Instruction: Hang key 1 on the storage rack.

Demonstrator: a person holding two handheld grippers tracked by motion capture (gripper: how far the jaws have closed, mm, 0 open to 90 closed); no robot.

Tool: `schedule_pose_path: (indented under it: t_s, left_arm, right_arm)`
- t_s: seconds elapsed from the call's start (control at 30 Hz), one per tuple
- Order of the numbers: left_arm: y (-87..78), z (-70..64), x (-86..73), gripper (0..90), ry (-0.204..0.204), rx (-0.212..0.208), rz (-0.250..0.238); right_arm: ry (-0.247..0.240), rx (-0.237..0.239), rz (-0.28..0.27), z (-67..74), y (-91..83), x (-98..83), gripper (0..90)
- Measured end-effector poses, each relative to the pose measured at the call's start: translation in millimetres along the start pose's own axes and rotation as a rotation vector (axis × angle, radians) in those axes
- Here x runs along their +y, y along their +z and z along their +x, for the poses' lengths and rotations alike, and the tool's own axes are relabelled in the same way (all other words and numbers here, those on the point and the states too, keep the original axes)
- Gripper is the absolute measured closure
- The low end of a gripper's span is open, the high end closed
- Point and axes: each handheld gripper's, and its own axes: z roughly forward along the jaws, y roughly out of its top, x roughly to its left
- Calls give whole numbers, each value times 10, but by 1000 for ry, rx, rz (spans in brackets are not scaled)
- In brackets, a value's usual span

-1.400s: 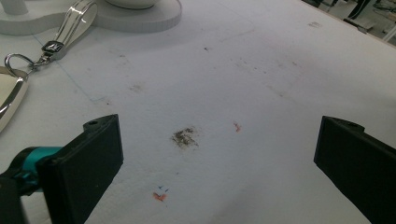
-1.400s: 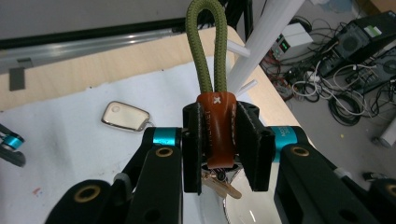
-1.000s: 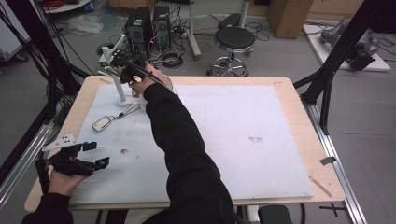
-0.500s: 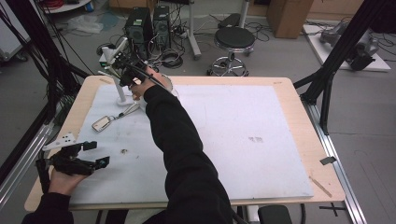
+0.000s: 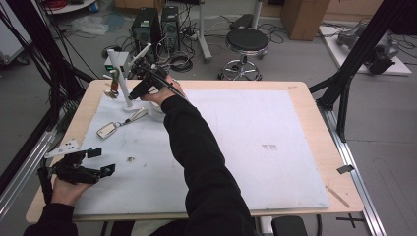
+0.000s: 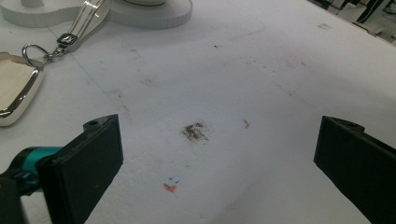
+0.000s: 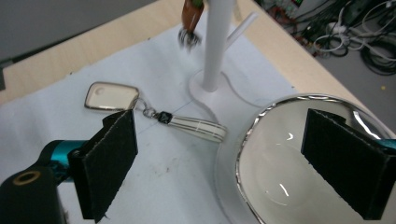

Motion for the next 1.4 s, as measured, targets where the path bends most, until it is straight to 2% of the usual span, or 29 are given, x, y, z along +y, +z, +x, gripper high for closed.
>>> schedule_pose_path:
  t_s: [0.03,0.07,0.17,0.23,0.3,0.43,0.8,0.87,1.0,1.1,1.13,1.2,1.3,1.4]
  left_arm:
    - [-1,0,0,17,1,-1,0]
    - [0,0,0,17,1,0,0]
    - [3,6,0,17,2,-1,3]
    - [3,7,0,17,1,-1,2]
    - [3,10,0,18,0,1,4]
    - [5,17,0,17,-1,5,3]
    - [8,19,4,18,4,8,6]
    - [7,19,4,17,4,9,7]
    - [11,18,2,18,2,11,8]
    - [12,12,2,18,4,11,10]
    - [12,12,2,18,4,11,10]
    - [14,10,2,17,7,12,15]
    - [15,9,2,17,8,16,16]
    - [18,8,1,17,7,16,18]
  right_arm:
    - [0,0,0,0,0,0,97]
    - [22,5,-40,-43,-54,-53,7]
    - [31,10,-68,-108,-122,-144,7]
    - [35,12,-68,-124,-146,-171,7]
    - [14,-4,-71,-152,-219,-234,7]
    - [14,-2,-108,-197,-339,-299,8]
    - [-4,-18,-139,-280,-595,-503,8]
    - [-12,-33,-156,-287,-657,-549,8]
    - [-7,-26,-178,-310,-744,-620,8]
    - [1,-32,-206,-350,-852,-765,8]
    - [1,-32,-206,-350,-852,-765,8]
    - [8,-44,-199,-396,-913,-876,8]
    - [26,-41,-229,-429,-975,-975,8]
    - [28,-44,-216,-471,-1027,-1081,8]
